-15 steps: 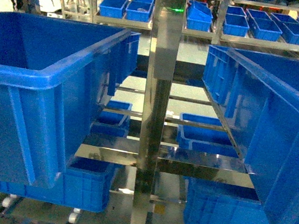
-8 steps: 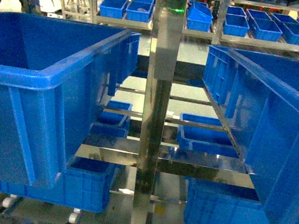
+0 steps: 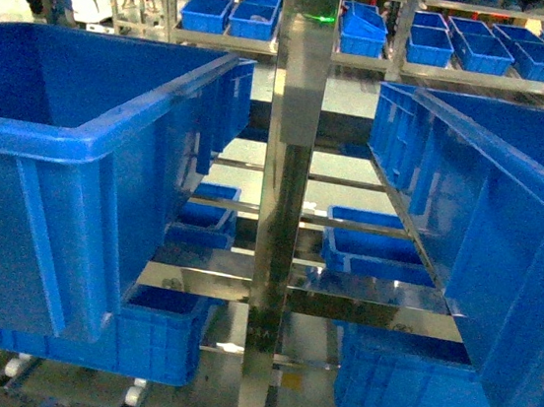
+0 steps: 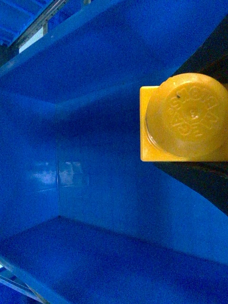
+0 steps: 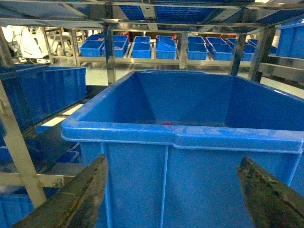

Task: Sort and place red and yellow blocks in left bins

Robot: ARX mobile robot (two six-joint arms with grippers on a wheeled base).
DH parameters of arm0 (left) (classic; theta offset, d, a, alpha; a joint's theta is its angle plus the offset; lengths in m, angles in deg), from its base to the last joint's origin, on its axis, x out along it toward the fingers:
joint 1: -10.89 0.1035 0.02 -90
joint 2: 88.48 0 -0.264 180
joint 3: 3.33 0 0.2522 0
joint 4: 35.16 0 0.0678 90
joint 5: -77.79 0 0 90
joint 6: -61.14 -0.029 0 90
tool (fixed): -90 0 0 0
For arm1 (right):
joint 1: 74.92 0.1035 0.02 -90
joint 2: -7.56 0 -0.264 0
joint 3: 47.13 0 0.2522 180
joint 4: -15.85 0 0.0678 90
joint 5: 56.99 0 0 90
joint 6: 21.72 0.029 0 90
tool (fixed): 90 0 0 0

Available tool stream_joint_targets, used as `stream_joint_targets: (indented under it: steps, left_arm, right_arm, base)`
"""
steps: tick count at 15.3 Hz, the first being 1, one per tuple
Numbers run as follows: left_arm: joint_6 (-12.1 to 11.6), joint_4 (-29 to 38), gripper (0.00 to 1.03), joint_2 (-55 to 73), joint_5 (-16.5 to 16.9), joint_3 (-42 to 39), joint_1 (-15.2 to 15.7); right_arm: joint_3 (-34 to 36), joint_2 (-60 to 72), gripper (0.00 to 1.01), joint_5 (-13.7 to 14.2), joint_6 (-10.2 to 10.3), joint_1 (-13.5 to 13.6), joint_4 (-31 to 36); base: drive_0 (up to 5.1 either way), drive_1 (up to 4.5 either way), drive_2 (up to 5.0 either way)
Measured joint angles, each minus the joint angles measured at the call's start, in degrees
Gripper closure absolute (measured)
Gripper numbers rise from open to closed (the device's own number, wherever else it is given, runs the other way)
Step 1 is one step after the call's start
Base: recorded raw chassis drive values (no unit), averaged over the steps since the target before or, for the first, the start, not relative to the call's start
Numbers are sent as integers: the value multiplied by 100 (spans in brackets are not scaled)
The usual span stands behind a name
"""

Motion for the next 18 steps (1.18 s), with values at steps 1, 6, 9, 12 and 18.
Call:
stream_joint_targets:
  steps: [1, 6, 9, 12, 18]
  left_arm:
    - [-31, -24, 76, 238, 4, 203, 39]
    - [-466, -210, 76, 1523, 177, 1292, 232]
    - [-918, -236, 76, 2430, 280, 2017, 236]
    - [-1497, -881, 76, 3727, 490, 3141, 343]
    - [-1954, -2319, 76, 5744, 420, 5777, 1062]
  right_arm:
    - [0, 0, 9, 0, 0, 0, -2]
    - [0, 0, 3, 0, 0, 0, -2]
    - [0, 0, 3, 0, -2, 0, 0]
    - [0, 0, 3, 0, 0, 0, -2]
    - [0, 0, 3, 2, -2, 0, -2]
  base:
    - [0, 0, 0]
    - [0, 0, 0]
    - [0, 0, 0]
    - [0, 0, 0]
    - [0, 0, 0]
